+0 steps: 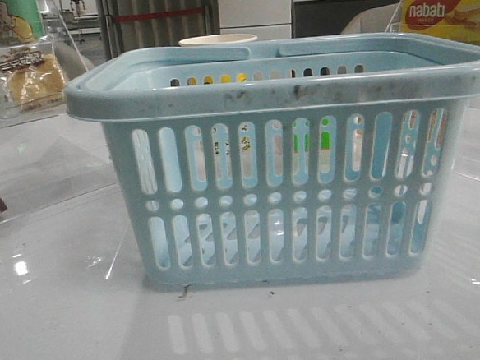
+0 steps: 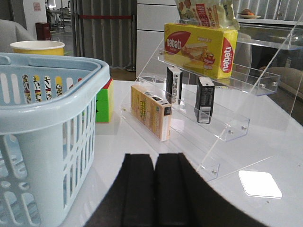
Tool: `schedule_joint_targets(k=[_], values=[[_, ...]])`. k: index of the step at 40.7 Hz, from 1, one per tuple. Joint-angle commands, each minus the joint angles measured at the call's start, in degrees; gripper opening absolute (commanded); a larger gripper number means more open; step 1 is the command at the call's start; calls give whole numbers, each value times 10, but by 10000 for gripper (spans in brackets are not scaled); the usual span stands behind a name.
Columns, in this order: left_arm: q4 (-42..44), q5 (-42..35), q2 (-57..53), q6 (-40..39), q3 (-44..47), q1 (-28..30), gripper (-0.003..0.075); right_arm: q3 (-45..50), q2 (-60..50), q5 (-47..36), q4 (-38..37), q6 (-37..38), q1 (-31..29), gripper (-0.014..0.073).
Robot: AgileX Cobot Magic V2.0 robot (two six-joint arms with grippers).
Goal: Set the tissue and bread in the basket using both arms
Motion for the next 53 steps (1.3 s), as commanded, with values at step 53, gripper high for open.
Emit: schedule_joint_targets(k=[53], values=[[-4,-122,-8,0,-70,0,90,-88,-9,-48,-5,2,2,22]])
